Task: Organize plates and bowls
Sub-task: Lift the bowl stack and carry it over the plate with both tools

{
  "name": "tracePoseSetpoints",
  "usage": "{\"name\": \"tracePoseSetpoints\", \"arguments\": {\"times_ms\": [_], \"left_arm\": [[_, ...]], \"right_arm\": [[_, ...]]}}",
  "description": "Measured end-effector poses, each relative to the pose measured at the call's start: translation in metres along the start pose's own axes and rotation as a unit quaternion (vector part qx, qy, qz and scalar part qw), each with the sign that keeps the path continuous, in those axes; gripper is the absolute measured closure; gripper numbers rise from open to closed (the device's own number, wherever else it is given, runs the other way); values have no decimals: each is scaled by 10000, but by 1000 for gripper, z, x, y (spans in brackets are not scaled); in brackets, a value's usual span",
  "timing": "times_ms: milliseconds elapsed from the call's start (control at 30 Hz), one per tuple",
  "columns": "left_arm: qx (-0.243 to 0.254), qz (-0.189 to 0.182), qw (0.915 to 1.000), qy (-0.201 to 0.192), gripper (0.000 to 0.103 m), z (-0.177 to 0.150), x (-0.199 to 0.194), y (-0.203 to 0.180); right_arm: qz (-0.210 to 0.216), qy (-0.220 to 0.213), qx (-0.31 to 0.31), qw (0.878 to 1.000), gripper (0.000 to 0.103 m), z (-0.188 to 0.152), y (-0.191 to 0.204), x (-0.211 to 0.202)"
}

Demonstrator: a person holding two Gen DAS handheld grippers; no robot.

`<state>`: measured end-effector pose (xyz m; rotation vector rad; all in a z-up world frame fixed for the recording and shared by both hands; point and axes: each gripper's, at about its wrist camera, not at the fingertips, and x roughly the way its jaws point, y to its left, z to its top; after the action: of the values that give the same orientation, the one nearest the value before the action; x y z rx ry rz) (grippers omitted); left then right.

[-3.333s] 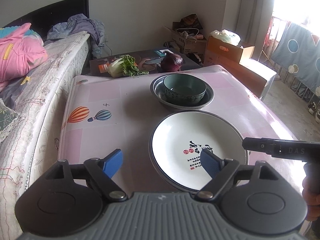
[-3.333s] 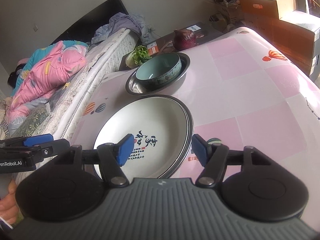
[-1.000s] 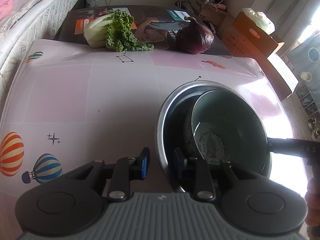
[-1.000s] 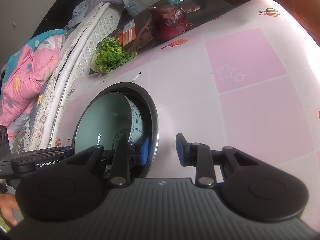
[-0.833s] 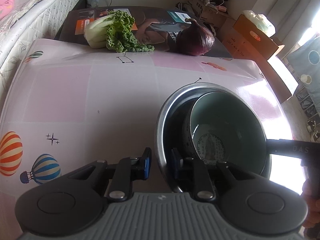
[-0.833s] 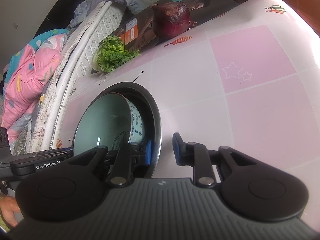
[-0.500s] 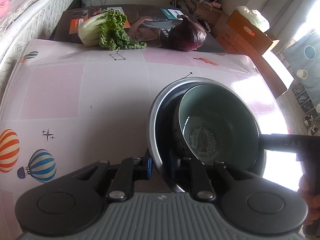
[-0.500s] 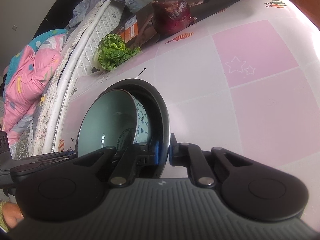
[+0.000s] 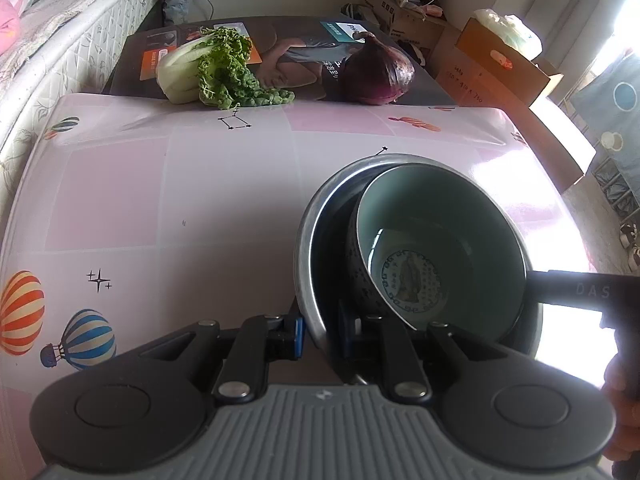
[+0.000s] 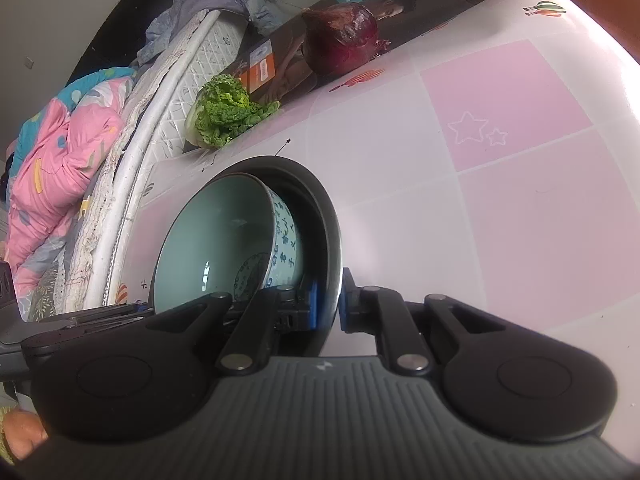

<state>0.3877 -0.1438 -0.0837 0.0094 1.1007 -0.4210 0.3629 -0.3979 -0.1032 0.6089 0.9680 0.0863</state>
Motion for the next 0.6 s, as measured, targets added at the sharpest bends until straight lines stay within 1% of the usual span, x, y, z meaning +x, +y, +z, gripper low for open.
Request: {"name": "tracePoseSetpoints", "arguments": {"times_ms": [233,600], "left_arm": [[20,-24,10000,-28,87,0,0,-4],[62,-39,9998,-179,87,6,-7,-12]], "right_arm": [[-27,-79,0,10000,93,-1,-2,-2],[-6,-197,64,9998,93,3,-4,-9]]}}
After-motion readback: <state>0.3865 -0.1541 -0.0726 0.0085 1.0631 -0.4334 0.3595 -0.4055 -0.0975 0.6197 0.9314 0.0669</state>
